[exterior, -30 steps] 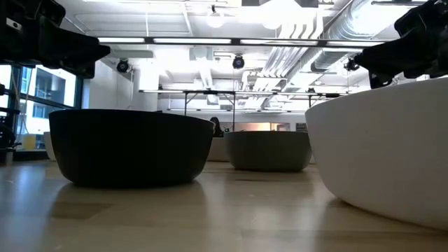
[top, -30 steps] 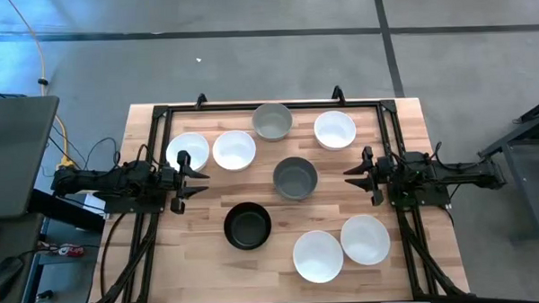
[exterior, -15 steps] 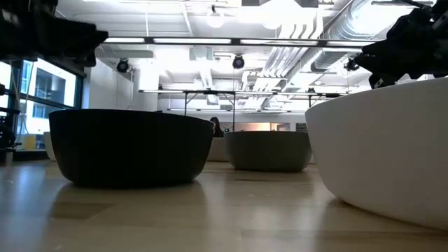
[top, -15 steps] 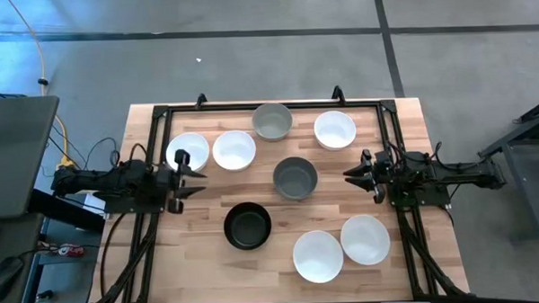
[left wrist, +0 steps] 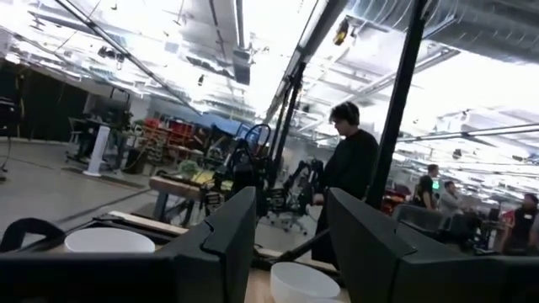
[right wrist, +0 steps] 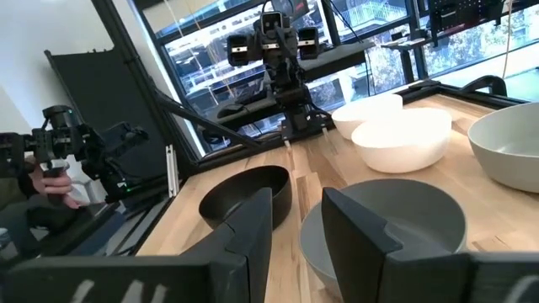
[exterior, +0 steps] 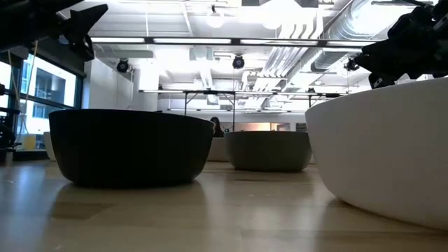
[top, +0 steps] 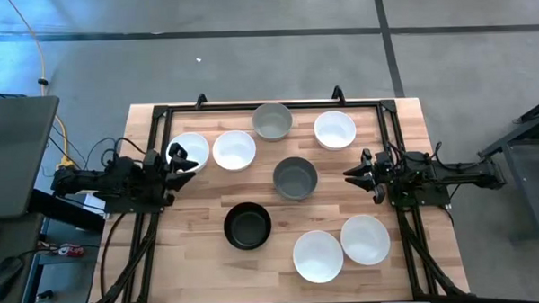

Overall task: Nest bowls inside each other
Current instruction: Stack the white bowl on top of the dark gray bowl

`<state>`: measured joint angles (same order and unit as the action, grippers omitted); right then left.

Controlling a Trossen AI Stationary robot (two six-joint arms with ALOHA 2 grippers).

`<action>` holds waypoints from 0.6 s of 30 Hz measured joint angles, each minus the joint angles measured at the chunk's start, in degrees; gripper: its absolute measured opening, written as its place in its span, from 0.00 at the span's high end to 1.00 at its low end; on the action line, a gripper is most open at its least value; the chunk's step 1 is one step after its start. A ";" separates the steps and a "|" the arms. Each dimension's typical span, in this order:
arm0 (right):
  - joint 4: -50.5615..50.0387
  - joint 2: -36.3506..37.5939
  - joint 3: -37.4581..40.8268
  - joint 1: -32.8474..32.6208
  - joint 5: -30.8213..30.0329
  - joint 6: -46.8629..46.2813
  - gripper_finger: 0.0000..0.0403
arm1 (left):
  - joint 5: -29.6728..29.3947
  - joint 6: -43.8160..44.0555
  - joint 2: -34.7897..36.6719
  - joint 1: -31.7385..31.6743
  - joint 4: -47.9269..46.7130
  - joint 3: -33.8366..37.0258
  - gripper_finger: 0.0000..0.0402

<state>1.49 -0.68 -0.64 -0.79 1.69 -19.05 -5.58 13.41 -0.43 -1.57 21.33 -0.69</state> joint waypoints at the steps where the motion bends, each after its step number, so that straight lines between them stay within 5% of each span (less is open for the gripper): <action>1: 0.00 0.01 0.00 0.01 0.00 0.00 0.76 | 0.43 -0.02 -0.02 0.00 -0.01 0.00 0.66; 18: 1.46 -0.01 0.00 0.01 -0.01 -15.20 0.76 | -1.21 4.29 -0.04 0.00 2.42 0.00 0.66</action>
<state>2.94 -0.69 -0.64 -0.78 1.69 -34.24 -6.79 17.70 -0.47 -1.56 23.75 -0.69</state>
